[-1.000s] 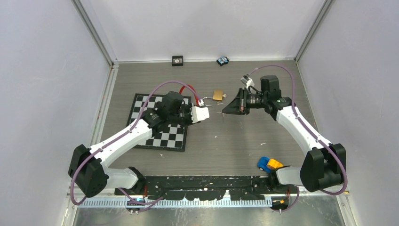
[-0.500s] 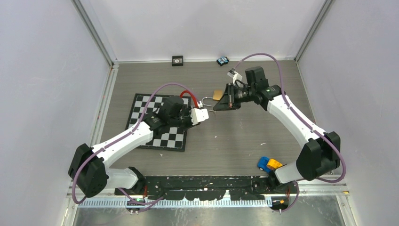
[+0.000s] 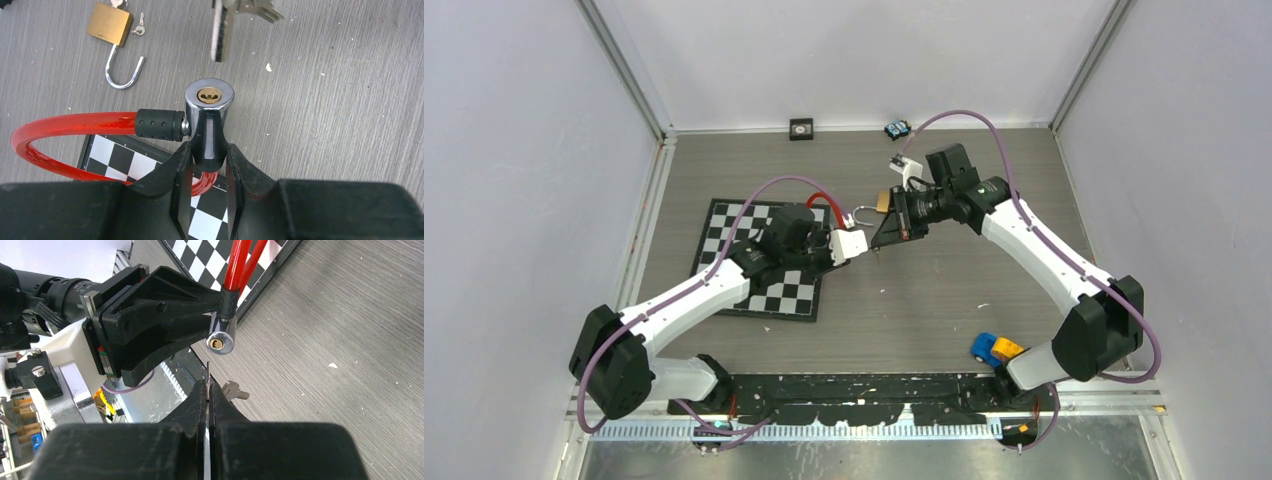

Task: Unlock with the key

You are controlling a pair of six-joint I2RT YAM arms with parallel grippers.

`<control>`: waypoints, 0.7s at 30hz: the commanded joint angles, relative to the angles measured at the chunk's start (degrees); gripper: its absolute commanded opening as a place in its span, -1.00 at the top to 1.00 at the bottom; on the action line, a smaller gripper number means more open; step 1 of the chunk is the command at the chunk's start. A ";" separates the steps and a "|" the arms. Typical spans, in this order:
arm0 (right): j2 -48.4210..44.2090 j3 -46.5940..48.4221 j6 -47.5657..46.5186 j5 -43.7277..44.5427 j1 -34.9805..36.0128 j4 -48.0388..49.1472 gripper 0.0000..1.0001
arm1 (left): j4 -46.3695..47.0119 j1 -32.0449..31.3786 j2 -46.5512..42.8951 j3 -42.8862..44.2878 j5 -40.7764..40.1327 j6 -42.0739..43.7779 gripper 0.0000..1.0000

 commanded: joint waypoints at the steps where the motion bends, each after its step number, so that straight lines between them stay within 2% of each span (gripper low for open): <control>1: 0.44 3.15 -2.48 1.56 1.11 -1.19 0.99 | 4.91 0.00 -2.38 0.33 0.19 -0.42 1.00; 21: 4.69 6.40 -0.27 0.89 1.23 -0.82 0.99 | 4.91 0.01 -2.22 0.53 -0.93 -1.61 1.00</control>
